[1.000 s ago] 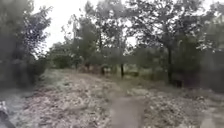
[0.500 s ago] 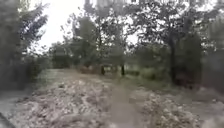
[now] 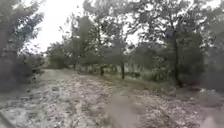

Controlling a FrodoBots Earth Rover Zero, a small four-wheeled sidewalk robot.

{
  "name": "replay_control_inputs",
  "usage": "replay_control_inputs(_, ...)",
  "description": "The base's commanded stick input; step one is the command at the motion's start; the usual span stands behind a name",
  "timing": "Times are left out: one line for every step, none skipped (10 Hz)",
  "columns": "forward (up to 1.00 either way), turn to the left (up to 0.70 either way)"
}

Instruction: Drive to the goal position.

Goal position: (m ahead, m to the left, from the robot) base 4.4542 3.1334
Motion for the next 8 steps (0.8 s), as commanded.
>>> replay_control_inputs(0.5,0.0)
replay_control_inputs(0.5,0.5)
replay_control_inputs(0.5,0.5)
replay_control_inputs(0.5,0.5)
replay_control_inputs(0.5,0.5)
replay_control_inputs(0.5,0.5)
replay_control_inputs(0.5,0.5)
replay_control_inputs(0.5,0.39)
